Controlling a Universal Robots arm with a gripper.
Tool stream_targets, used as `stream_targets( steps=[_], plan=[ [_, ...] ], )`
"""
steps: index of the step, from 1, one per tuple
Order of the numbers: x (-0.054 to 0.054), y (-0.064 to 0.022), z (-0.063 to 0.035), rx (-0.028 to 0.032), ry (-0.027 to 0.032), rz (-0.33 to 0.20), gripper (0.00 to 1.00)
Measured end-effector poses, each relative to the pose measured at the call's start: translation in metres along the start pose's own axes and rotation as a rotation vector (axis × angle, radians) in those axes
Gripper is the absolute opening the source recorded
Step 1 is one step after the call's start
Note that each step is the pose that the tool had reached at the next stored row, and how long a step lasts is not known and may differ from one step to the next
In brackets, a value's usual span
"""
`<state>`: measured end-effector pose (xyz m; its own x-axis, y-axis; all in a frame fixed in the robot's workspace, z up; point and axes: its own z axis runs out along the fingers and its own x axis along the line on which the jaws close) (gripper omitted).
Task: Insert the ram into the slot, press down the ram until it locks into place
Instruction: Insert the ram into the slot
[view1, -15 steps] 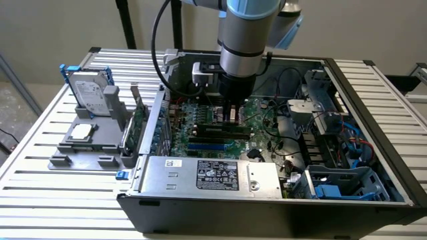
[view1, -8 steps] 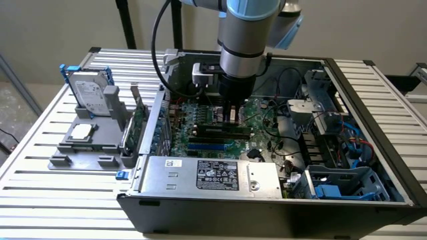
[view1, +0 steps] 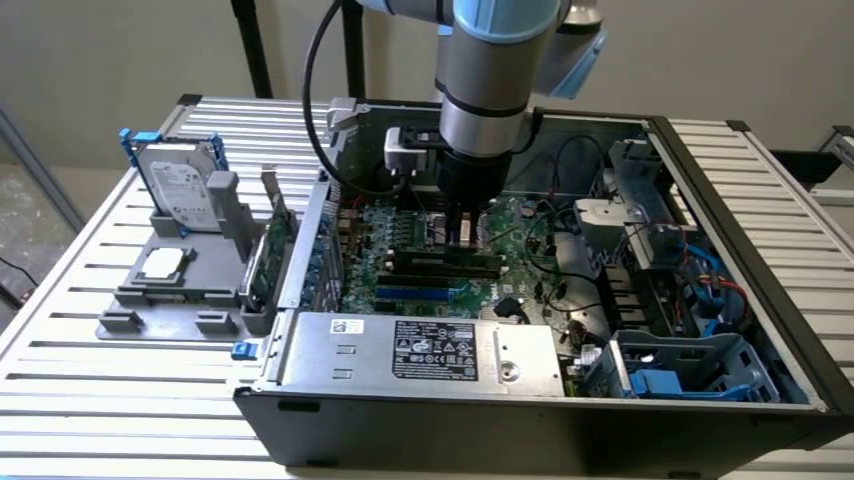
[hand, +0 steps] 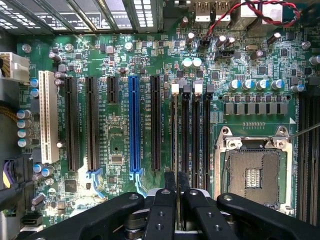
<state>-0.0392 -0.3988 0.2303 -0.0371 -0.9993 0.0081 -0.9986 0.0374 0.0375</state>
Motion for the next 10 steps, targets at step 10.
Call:
stream_targets(
  steps=[10],
  plan=[
    [-0.0005,-0.0001,0.0012,0.0001,-0.0001,-0.001,0.13]
  ],
)
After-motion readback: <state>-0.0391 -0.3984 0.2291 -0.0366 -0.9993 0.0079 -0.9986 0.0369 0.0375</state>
